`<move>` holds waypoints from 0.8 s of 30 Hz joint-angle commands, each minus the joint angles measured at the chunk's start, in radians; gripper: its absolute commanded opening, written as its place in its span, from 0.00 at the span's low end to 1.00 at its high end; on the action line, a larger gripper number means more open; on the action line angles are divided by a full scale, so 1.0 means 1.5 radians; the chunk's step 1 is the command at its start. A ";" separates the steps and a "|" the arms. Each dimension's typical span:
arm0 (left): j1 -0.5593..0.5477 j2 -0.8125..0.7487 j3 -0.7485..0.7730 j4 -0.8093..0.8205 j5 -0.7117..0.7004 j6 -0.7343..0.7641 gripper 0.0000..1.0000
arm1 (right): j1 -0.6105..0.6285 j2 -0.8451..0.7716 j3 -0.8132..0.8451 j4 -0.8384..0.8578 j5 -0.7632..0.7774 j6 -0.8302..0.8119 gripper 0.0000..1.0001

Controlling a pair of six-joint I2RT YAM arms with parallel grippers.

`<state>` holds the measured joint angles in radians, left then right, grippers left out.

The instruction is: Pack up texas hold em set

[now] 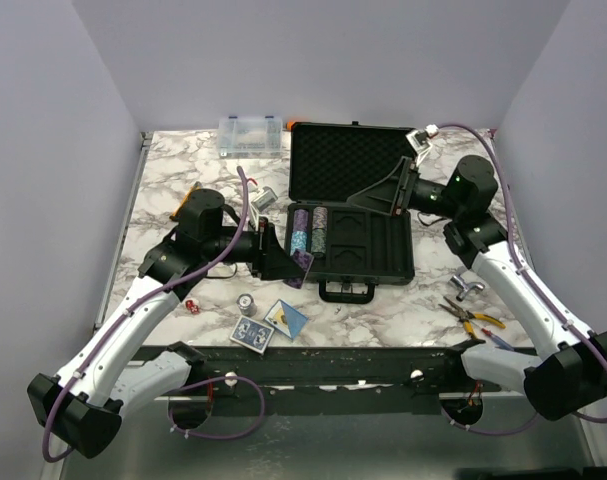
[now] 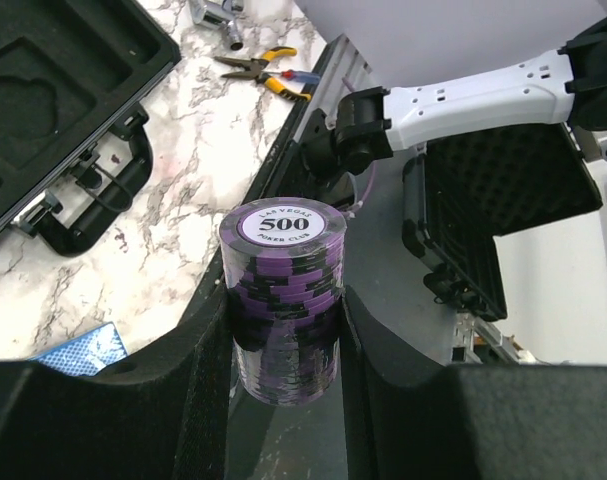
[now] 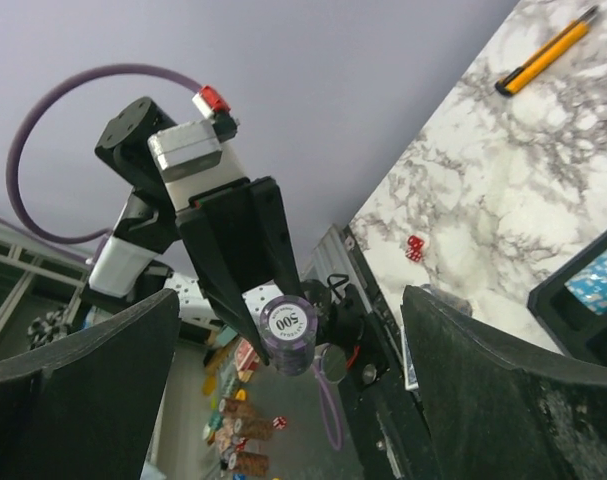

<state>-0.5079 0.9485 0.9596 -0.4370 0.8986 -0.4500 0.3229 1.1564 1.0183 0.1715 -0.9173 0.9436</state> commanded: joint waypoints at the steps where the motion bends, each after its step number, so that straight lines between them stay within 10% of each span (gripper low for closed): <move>1: -0.001 -0.017 0.005 0.070 0.052 -0.026 0.00 | 0.043 -0.005 -0.021 0.062 0.043 0.031 0.94; 24: -0.001 -0.044 0.006 0.118 -0.053 -0.060 0.00 | 0.277 -0.042 -0.054 -0.073 0.375 0.034 0.83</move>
<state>-0.5079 0.9035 0.9569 -0.3340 0.8665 -0.5316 0.7006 1.1324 0.9459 0.1345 -0.5045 0.9913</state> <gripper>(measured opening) 0.378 0.834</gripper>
